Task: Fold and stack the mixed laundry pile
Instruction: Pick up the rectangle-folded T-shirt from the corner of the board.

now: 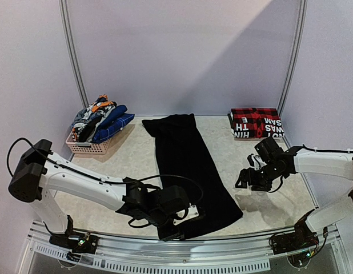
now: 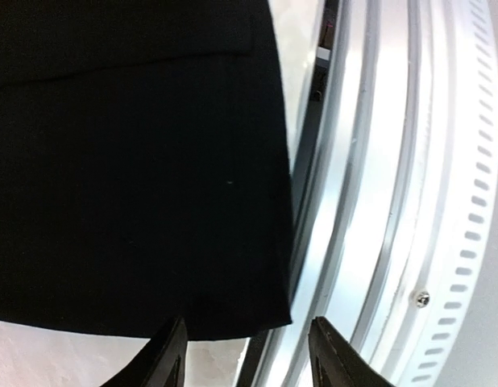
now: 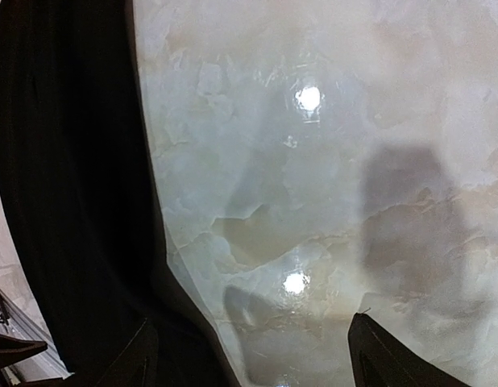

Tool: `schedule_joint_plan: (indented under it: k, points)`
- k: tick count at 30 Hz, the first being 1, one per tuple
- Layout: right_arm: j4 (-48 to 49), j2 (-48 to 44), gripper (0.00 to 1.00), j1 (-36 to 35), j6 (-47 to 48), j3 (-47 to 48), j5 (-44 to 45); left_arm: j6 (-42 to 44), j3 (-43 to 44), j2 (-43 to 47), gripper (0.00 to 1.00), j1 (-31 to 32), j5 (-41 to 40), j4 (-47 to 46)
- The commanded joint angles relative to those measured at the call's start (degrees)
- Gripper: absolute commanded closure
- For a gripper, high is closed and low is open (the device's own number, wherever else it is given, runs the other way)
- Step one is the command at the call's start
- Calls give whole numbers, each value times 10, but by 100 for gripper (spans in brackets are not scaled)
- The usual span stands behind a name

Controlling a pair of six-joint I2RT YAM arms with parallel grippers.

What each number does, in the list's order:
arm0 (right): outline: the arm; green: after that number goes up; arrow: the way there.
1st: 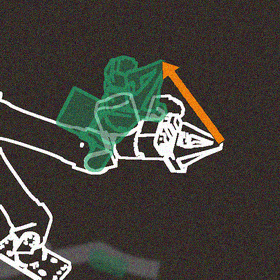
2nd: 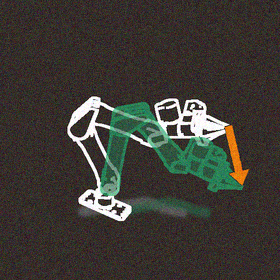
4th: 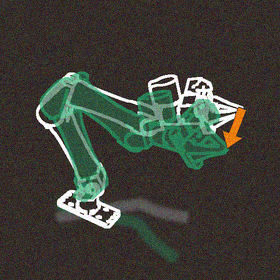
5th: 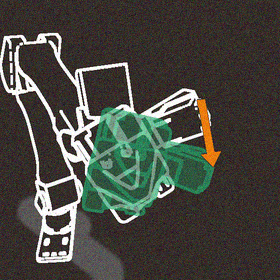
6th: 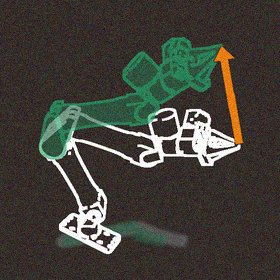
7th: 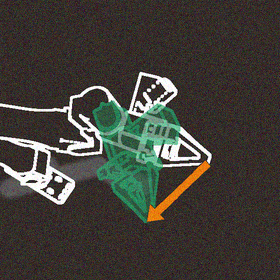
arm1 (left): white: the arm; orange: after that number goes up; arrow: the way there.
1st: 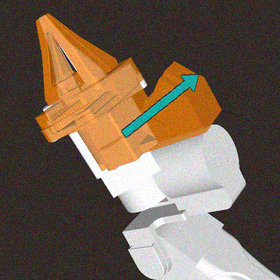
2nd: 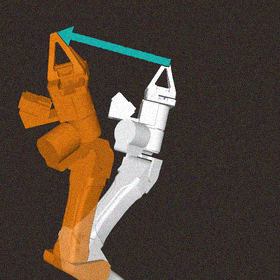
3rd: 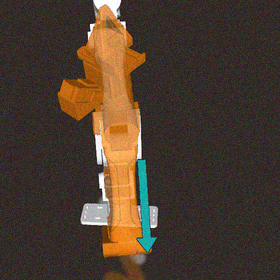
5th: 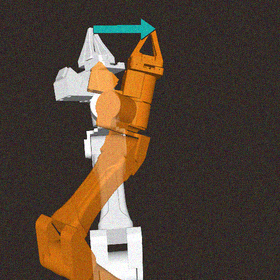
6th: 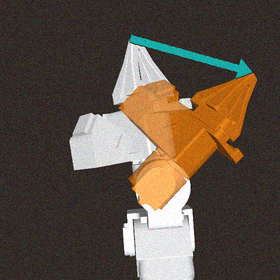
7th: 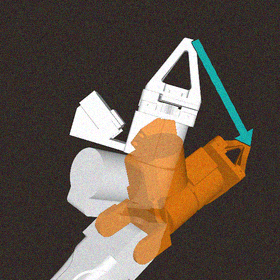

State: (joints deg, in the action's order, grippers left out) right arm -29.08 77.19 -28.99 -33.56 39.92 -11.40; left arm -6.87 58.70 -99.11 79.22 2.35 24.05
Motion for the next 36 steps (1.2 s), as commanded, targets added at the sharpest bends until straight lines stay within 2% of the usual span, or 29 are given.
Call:
schedule_joint_plan:
  k: [1, 7, 26, 36]
  points:
    - [-5, -30, 18, -8, -2, -18, -11, -10, -5, -10, 48, 26, 0, 1]
    - [-4, -46, 18, -10, -7, -36, -13, -15, -1, -33, 53, 39, -12, -12]
    - [4, -35, 23, -26, 0, -54, -50, -12, 0, -58, 99, 38, -22, -14]
    - [22, -28, 25, -40, 4, -74, -91, -11, -8, -51, 100, 37, -37, -22]
